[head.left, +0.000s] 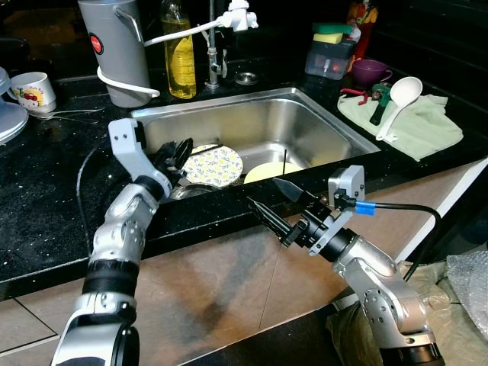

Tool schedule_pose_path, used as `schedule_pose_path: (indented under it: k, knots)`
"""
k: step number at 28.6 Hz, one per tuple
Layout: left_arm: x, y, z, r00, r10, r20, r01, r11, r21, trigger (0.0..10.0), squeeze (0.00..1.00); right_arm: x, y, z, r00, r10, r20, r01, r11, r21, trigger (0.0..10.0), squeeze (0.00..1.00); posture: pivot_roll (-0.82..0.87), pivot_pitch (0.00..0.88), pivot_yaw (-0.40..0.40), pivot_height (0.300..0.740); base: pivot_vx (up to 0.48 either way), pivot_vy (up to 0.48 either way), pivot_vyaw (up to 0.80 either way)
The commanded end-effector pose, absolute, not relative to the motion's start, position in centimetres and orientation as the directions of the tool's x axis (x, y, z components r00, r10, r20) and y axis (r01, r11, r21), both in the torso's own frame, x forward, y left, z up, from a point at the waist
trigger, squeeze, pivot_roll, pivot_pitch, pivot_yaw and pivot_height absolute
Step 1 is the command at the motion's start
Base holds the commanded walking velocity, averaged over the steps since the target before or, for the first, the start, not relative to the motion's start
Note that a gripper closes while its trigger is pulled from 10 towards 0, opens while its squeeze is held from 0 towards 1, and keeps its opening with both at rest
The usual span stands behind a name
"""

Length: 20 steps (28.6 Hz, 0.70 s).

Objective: Kitchen organization

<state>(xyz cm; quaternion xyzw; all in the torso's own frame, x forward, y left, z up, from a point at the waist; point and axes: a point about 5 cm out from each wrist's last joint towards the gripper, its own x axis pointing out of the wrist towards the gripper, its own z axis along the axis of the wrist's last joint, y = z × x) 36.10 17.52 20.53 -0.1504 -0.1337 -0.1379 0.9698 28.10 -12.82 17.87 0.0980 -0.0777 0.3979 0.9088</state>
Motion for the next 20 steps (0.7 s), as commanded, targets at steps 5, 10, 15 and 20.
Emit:
schedule_pose_path:
  k: [5,10,15,20]
  knots:
    - [34.2,19.7,22.4,0.932,-0.095,0.35,0.102,0.995,-0.002,10.0,0.0,28.7,-13.1,17.8,0.706,0.671,0.228,-0.704,0.7,0.12,10.0,0.0,0.03,0.0,-0.024,0.74,0.0,0.0,0.0]
    - [32.5,21.6,23.9,0.916,0.03,0.401,-0.098,0.984,0.15,10.0,0.0,28.9,-13.0,17.8,0.704,0.669,0.238,-0.705,0.698,0.125,10.0,0.0,0.05,0.0,-0.033,0.74,0.0,0.0,0.8]
    - [32.0,21.7,23.4,0.921,0.063,0.384,-0.128,0.981,0.145,10.0,0.0,28.9,-12.7,17.6,0.695,0.68,0.231,-0.715,0.688,0.126,10.0,0.0,0.05,0.0,-0.03,0.74,0.0,0.0,0.8]
    - [31.5,20.7,22.2,0.935,0.072,0.349,-0.13,0.98,0.148,10.0,0.0,29.0,-12.6,17.5,0.695,0.681,0.232,-0.715,0.687,0.127,10.0,0.0,0.05,0.0,-0.026,0.74,0.0,0.0,0.8]
